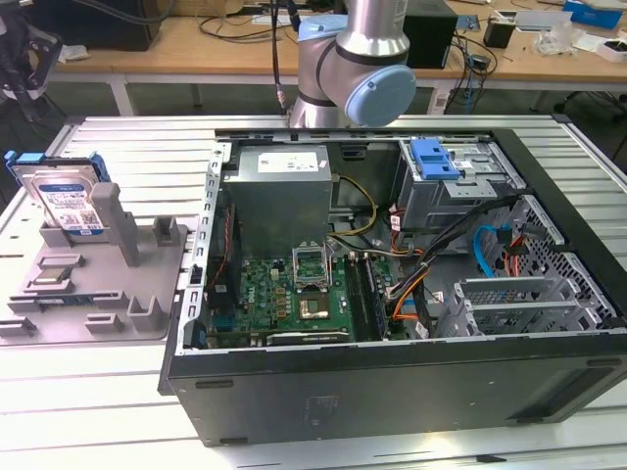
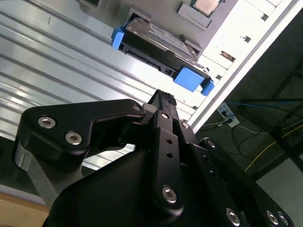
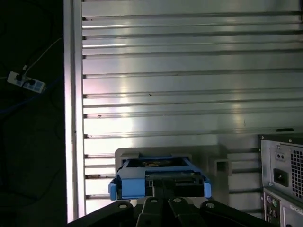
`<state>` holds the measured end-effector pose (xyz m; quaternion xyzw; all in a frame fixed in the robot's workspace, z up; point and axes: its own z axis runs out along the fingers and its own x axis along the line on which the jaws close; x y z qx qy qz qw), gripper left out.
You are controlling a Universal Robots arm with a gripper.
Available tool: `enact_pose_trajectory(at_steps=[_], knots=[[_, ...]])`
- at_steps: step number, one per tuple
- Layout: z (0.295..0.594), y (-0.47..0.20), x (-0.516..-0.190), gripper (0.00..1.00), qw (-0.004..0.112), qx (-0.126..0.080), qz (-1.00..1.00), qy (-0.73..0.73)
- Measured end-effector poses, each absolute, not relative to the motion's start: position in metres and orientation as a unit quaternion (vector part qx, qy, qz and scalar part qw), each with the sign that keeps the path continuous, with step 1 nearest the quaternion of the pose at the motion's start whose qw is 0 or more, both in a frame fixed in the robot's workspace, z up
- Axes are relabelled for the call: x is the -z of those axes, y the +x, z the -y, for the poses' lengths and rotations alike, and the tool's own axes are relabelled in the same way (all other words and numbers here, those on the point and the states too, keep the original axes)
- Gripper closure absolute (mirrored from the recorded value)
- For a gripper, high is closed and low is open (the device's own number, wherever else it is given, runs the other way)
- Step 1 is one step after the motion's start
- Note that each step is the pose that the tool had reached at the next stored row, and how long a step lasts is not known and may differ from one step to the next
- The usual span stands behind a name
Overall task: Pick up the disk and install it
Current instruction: 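Pick up the disk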
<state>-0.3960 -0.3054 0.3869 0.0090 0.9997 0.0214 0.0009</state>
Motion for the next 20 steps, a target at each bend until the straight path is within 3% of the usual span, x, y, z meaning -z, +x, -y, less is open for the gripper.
enact_pose_trajectory(at_steps=[20], knots=[[0.3017, -0.396, -0.3843, 0.89, -0.013, -0.02, -0.982, -0.188]])
